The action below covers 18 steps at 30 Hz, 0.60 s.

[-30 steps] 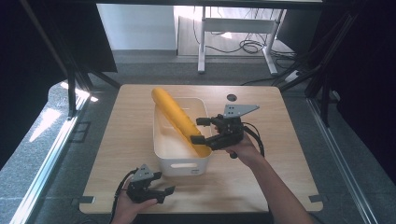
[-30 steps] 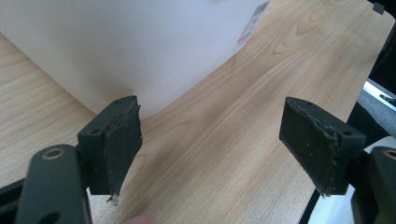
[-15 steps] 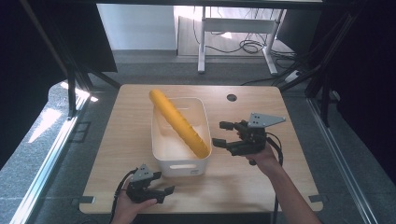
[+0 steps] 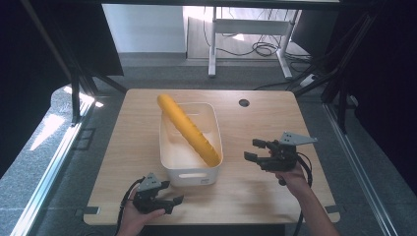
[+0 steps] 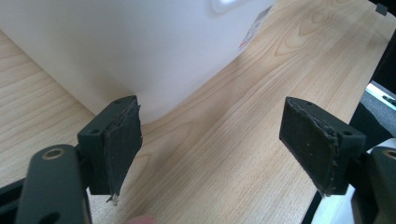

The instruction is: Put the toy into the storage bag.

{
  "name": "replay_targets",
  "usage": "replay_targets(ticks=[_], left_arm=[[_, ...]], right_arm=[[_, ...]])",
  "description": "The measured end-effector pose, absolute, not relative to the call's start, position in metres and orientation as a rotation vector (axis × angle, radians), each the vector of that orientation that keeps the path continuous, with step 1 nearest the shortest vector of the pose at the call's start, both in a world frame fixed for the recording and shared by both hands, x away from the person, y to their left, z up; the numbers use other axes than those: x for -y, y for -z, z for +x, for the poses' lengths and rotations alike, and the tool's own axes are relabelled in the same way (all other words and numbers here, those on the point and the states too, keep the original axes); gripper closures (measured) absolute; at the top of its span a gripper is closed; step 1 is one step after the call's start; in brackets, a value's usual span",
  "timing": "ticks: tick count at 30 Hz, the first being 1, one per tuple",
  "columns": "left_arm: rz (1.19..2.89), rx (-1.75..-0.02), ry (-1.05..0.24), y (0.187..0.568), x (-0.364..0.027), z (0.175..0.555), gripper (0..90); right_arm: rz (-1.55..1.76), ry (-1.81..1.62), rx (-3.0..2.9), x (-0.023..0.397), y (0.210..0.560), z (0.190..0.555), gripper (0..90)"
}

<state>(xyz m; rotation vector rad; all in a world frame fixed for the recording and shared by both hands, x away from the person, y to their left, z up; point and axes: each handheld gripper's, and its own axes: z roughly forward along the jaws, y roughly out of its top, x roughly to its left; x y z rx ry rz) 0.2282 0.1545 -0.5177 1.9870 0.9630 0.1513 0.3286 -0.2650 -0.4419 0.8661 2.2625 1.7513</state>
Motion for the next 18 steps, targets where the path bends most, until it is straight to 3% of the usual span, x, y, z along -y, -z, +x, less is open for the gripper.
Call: replay_targets(ticks=[9,18], left_arm=[[1.986,-0.963,-0.155,0.517,-0.156,0.228,21.2],[1.982,-0.964,-0.160,0.517,-0.158,0.228,21.2]], right_arm=[[1.004,-1.660,-2.278,0.279,0.472,0.331,31.3],[1.012,-1.606,-2.280,0.277,0.479,0.331,31.0]])
